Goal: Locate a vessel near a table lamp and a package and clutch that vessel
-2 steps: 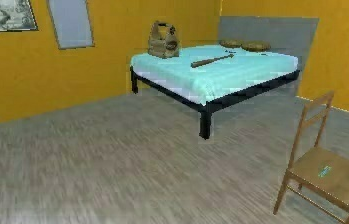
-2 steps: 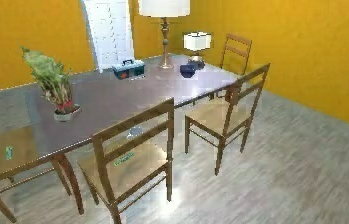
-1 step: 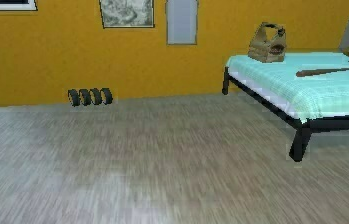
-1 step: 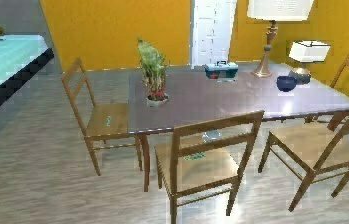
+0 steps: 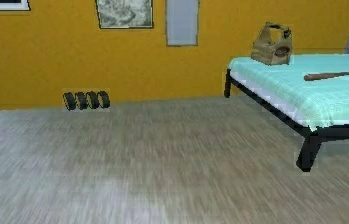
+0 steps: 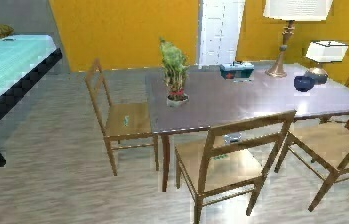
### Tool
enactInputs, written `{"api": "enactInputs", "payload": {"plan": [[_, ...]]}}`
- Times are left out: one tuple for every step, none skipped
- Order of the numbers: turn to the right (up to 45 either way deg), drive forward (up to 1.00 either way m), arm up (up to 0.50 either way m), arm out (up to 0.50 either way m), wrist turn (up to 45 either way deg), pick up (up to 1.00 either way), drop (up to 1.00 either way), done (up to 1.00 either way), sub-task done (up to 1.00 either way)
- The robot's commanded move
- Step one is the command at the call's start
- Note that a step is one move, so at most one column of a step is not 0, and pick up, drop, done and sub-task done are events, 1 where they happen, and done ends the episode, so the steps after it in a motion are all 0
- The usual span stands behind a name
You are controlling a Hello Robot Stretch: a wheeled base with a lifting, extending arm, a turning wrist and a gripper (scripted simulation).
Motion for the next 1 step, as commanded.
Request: {"api": "enactInputs", "payload": {"plan": [[42.0, 0.00, 0.00, 0.00, 0.0, 0.00, 0.00, 0.00, 0.00]]}}
